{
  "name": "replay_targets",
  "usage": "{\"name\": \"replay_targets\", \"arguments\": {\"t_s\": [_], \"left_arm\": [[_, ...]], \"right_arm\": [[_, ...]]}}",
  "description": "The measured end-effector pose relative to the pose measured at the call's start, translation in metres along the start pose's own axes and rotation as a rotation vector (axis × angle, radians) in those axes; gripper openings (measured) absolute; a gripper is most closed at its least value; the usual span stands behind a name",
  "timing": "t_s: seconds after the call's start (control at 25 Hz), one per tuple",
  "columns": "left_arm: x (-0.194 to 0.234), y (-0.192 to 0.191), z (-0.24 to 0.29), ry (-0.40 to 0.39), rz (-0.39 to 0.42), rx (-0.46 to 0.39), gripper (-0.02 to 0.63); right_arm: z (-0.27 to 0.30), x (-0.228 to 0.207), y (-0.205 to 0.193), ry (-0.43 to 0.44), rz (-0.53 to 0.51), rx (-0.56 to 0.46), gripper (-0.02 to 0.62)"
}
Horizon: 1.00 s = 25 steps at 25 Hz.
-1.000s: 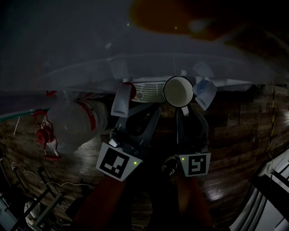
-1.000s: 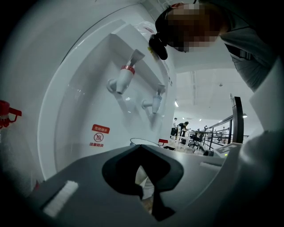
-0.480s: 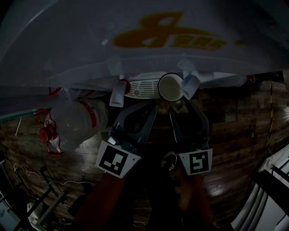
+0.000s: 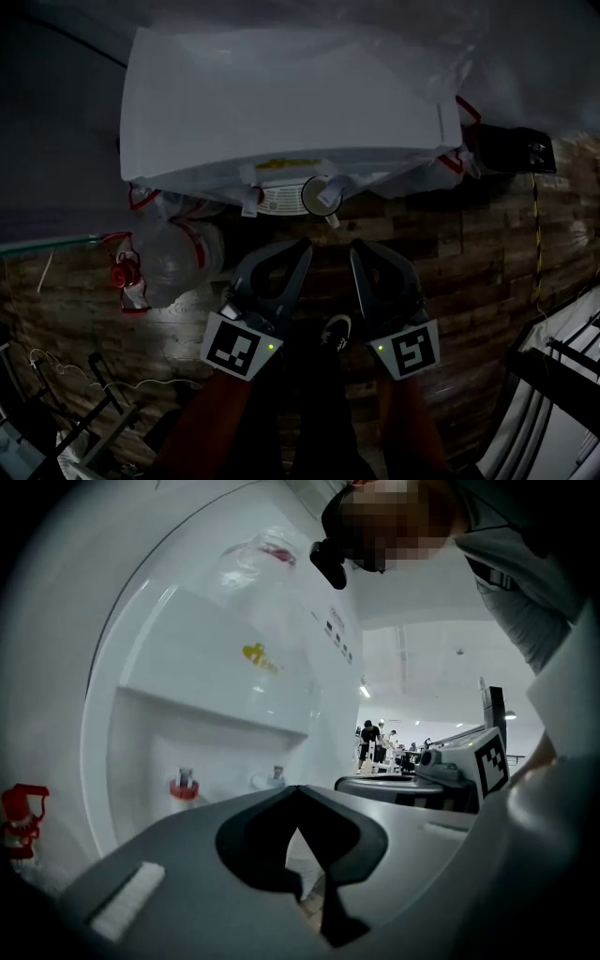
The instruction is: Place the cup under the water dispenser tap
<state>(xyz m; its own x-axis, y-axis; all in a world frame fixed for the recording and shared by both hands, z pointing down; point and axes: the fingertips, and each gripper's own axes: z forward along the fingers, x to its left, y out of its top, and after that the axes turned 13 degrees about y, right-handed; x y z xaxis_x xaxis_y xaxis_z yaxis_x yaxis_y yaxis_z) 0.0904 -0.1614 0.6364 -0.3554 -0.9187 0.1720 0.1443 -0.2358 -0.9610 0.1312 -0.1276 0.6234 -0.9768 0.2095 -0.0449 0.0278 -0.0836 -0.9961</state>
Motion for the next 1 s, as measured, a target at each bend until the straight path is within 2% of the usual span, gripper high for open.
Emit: {"name": "replay_targets", "arguments": {"t_s": [0.2,0.32,0.44,0.6,0.72,0.88,1.0], "left_arm": [[-0.027,0.069,-0.042,-0.02,0.021,-0.006,0.008],[-0.041,0.113,-0.069,-0.047,0.064,-0.025,0.008],[-0.056,0.153,-0.095,-0.071,0.094,-0.033,0.008],[-0.084,0.213,-0.139,-0.117,0.081,-0.06,0.008],[-0.104,0.25,-0.166,-0.163,0.132,-0.06,0.008],[-0.118,0.29,-0.19,-0.168,0.078,-0.067,0.008],[-0.123,0.316,-0.206,-0.171,0.071,-0.08,0.008]], "right_arm": [[-0.016,0.038,0.075,0.057,0.044,0.024,0.014],[-0.03,0.053,0.125,0.064,0.066,0.011,0.014],[-0.046,0.063,0.175,0.076,0.047,-0.006,0.014],[-0.066,0.093,0.236,0.109,0.032,-0.026,0.014],[-0.071,0.117,0.271,0.159,0.038,-0.014,0.014],[-0.083,0.14,0.311,0.189,0.056,0.01,0.014],[-0.088,0.151,0.339,0.193,0.073,-0.003,0.014]]}}
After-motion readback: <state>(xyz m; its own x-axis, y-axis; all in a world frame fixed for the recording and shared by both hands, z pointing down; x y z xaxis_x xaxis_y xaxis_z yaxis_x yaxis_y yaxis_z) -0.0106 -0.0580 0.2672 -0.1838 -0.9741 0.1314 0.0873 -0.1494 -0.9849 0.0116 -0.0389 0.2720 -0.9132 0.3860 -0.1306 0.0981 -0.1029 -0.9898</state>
